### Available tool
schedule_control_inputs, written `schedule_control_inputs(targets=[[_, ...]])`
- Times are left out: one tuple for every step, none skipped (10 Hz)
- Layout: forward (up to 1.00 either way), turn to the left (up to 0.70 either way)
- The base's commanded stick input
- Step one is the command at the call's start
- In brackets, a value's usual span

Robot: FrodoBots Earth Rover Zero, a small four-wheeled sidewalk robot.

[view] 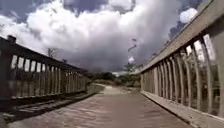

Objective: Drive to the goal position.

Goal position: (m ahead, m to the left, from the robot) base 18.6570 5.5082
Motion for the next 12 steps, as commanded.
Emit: schedule_control_inputs(targets=[[0.85,0.00],[0.85,0.00],[0.85,0.00],[0.85,0.00],[0.85,0.00],[0.85,0.00],[0.85,0.00],[0.85,0.00],[0.85,0.00],[0.85,0.00],[0.85,0.00],[0.85,0.00]])
